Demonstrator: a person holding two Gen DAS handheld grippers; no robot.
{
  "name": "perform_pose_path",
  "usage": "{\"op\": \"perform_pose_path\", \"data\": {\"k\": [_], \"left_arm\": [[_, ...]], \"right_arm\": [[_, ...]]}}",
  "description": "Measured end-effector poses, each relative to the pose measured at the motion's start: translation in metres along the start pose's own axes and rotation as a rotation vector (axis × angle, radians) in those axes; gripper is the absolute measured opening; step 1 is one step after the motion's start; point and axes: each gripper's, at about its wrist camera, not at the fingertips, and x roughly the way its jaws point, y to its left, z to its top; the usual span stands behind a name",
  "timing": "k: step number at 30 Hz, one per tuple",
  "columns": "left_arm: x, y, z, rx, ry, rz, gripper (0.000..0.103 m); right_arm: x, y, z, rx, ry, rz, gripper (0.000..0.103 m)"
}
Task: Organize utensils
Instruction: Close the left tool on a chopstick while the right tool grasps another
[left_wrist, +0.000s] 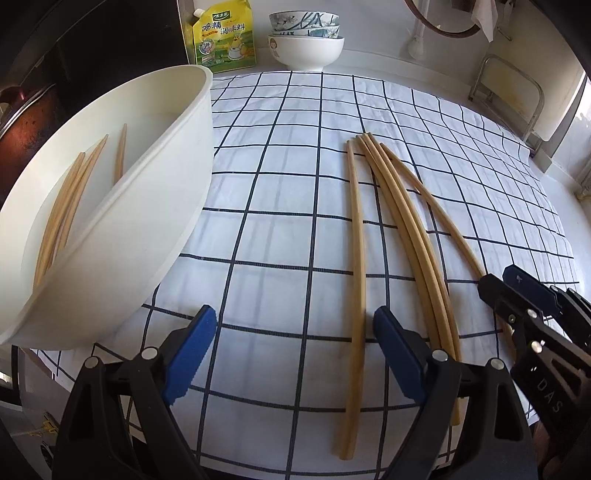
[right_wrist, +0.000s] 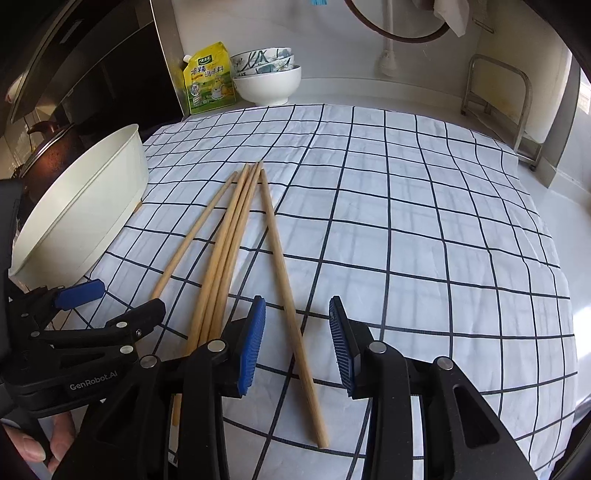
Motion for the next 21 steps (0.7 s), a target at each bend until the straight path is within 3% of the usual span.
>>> {"op": "perform_pose_path", "data": {"k": [6,9,11,12,13,16,21], "left_arm": [[0.005,-0.006,0.008,0.005,-0.017,0.004,0.085],[0.003,-0.011,0.012,0.02,-0.026,-0.011,0.07],[0.001,-0.016,0.013,0.035,-0.025,-0.026,0.053],[0.0,-0.018,0.013,0.043,-0.027,-0.032,0.049],[0.0,-0.02,0.012,0.048,-0.028,-0.036,0.041],[-0.003,-0.021,0.011,0.055,-0.029,-0.055,0.011],[-0.005,-0.014,0.01,0.035,-0.004,-0.112,0.007]], "right_arm": [[0.011,0.003,0.002,-0.033,0.003,-0.052,0.034],[0.012,0.006,0.003,-0.054,-0.004,-0.065,0.031],[0.013,0.009,0.003,-0.066,-0.006,-0.062,0.023],[0.013,0.01,0.003,-0.073,-0.006,-0.061,0.014],[0.013,0.012,0.003,-0.084,-0.006,-0.063,0.009],[0.013,0.017,0.002,-0.11,-0.007,-0.077,0.006],[0.009,0.009,0.002,-0.041,-0.004,-0.017,0.006]]}}
